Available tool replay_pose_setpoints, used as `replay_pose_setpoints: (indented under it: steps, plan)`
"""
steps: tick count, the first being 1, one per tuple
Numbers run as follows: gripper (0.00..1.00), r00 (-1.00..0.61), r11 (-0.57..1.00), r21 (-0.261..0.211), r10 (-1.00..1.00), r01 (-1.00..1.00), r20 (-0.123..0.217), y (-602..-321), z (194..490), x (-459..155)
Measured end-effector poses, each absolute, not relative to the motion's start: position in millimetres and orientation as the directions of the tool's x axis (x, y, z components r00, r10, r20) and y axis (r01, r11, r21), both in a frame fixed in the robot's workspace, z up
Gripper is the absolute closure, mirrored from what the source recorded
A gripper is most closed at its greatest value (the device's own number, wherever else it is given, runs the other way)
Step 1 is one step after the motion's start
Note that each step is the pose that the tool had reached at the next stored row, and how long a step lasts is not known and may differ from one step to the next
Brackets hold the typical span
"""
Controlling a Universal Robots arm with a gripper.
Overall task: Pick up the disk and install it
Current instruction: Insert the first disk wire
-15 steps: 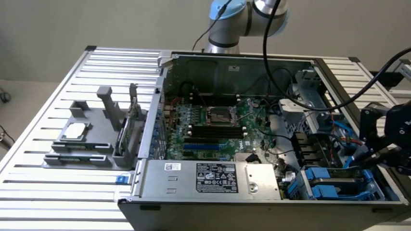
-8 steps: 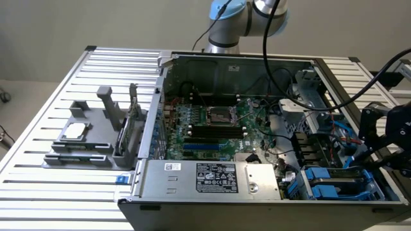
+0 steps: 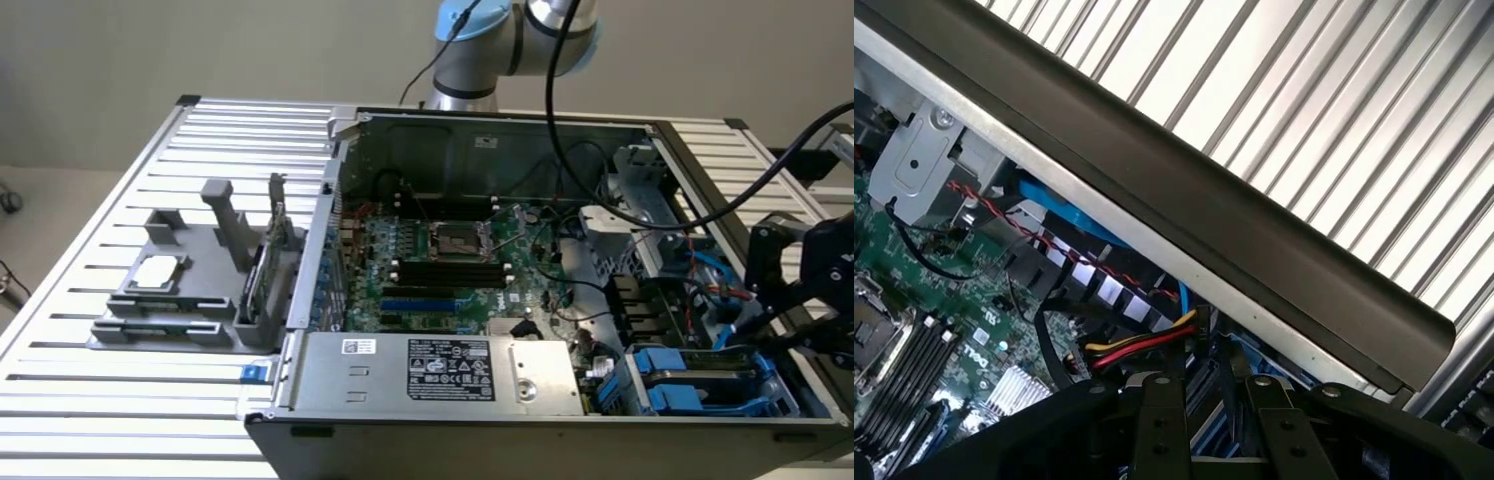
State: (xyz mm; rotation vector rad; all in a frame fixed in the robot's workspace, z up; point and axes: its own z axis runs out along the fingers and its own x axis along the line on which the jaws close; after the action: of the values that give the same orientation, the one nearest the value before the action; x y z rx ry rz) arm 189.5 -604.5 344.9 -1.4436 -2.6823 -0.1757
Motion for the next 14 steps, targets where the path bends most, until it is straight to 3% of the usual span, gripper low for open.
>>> replay_pose_setpoints:
  steps: [14]
  plan:
    - [0.71,-0.546,0.544,0.058,0.827,0.837,0.134,-604.5,340.2,185.3]
